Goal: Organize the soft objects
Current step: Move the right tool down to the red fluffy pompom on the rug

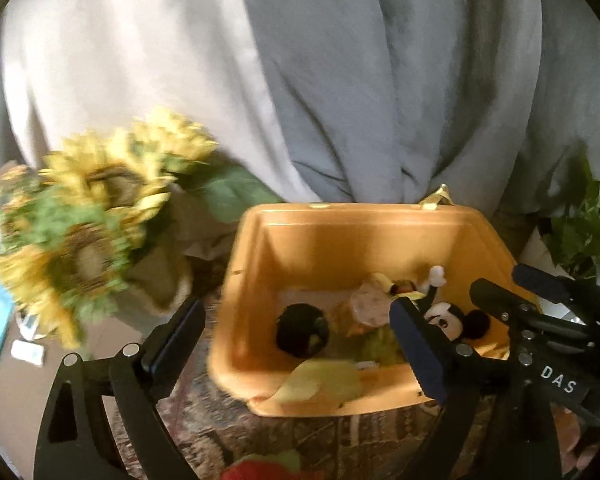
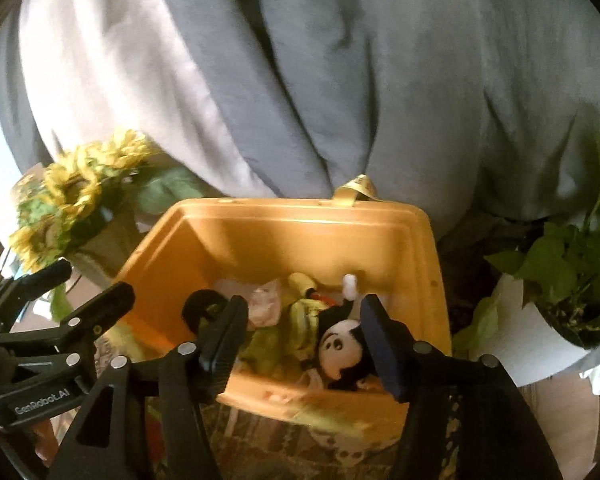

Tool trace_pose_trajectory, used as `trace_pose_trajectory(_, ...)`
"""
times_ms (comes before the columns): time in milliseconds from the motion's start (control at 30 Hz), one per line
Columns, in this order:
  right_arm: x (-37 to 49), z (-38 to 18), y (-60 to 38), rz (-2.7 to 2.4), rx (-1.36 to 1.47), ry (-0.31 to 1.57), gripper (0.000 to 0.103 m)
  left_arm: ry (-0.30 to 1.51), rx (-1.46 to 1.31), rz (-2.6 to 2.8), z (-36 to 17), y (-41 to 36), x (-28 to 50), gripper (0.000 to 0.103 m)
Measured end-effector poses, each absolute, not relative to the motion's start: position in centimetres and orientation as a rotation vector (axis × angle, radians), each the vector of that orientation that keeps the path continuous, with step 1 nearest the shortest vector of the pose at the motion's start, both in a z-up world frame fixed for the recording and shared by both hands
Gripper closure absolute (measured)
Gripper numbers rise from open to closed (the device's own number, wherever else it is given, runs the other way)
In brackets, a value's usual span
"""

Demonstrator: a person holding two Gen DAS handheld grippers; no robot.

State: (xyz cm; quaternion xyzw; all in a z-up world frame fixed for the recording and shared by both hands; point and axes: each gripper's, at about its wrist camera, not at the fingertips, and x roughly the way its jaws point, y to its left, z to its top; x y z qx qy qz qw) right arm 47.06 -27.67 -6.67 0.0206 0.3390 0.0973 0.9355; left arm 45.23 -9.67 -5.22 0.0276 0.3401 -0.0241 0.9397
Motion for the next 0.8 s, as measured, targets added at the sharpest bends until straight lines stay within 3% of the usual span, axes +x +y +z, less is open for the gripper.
trace_pose_trajectory(333,42.5,-5.6,-23.4,0.299,-0.005,0.618,0.025,0.606,0.018,0.111,-3.9,-4.8,38.6,0.001)
trace_pose_trajectory(800,38.6,-9.1,-16.8,0.492,-0.128,0.655,0.024,0.657,0.023,0.313,-7.1,0.9,31.0,0.0)
